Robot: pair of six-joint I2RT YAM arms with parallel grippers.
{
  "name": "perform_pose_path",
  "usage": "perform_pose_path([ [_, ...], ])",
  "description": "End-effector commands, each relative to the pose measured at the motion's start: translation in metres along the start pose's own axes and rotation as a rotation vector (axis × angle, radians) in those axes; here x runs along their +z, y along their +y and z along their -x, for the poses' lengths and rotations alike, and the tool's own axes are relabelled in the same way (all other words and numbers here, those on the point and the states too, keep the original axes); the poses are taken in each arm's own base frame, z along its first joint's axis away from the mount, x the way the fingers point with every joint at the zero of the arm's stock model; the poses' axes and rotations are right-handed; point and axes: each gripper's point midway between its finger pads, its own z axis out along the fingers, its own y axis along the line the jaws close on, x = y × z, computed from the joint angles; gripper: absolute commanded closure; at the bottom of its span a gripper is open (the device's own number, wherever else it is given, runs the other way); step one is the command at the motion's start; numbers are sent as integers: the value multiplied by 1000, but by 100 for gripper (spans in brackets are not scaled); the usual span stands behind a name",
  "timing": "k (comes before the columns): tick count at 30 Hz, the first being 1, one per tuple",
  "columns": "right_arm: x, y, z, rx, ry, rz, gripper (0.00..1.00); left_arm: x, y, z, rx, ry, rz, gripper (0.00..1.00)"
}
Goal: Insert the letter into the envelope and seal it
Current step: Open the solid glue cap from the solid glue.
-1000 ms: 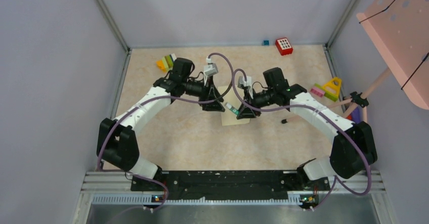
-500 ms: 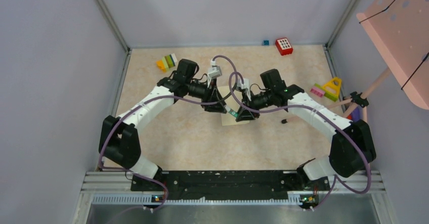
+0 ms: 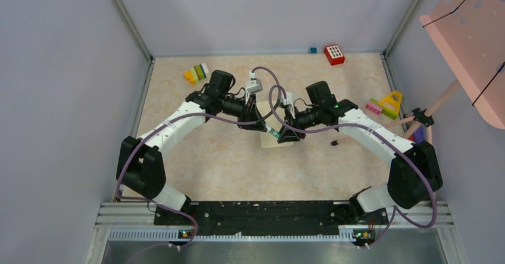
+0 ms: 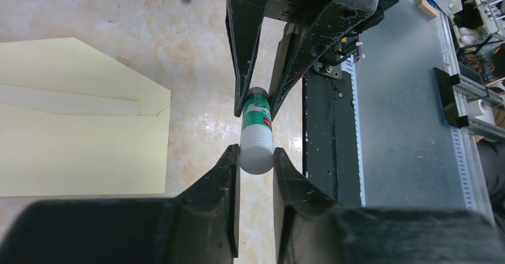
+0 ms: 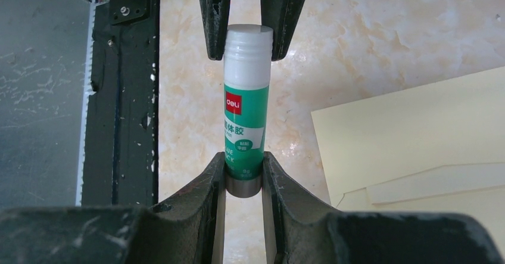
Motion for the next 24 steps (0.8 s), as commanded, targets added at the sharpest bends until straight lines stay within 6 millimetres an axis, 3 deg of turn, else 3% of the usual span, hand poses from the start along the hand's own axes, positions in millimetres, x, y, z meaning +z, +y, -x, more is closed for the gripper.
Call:
perform_pose_path([
  [1,-1,-2,21,-77,-26,-2,91,0,-2,15,62,-14,5,89],
  [6,-1,-5,19,-78,-14,-12,91,-2,1,18,71,-21,34,100],
  [24,-10,-10,22,-104,-11,-65,93,-43,11,32,49,-132,92,100],
])
